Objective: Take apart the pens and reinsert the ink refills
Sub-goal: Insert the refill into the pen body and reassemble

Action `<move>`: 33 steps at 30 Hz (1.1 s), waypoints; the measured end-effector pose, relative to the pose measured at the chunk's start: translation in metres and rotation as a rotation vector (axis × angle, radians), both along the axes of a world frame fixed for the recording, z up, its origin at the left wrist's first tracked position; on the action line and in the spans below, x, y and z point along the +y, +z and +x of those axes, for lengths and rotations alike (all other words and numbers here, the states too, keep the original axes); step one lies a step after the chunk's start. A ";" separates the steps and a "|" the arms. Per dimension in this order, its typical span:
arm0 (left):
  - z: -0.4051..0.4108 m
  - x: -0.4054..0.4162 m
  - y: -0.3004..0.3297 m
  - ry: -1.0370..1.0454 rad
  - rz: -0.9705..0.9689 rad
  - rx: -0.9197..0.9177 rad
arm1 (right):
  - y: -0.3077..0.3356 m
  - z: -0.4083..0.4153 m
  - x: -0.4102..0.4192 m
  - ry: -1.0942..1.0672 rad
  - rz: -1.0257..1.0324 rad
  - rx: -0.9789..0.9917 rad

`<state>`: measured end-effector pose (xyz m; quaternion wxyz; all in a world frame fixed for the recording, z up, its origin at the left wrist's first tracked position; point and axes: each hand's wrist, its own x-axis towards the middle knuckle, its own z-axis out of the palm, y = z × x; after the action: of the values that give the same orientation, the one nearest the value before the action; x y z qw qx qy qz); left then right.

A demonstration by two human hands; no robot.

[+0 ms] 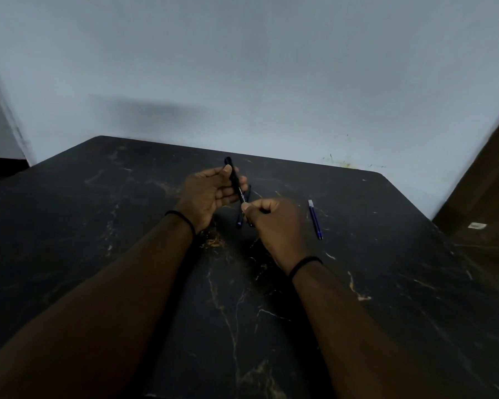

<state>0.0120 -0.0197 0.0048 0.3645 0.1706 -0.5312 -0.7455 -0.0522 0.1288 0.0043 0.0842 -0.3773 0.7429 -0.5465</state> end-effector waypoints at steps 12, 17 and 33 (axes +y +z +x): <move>-0.003 0.015 0.007 0.167 -0.178 -0.186 | 0.001 0.003 0.003 -0.094 0.088 0.095; -0.007 0.008 0.000 0.343 -0.308 -0.296 | 0.004 -0.003 0.004 -0.192 0.138 0.045; -0.007 -0.005 -0.010 0.504 -0.677 -0.559 | 0.000 -0.014 -0.015 -0.285 0.389 0.285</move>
<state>0.0046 -0.0245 -0.0052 0.4119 0.3589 -0.7627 -0.3461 -0.0658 0.1141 0.0043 -0.0281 -0.3190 0.8837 -0.3413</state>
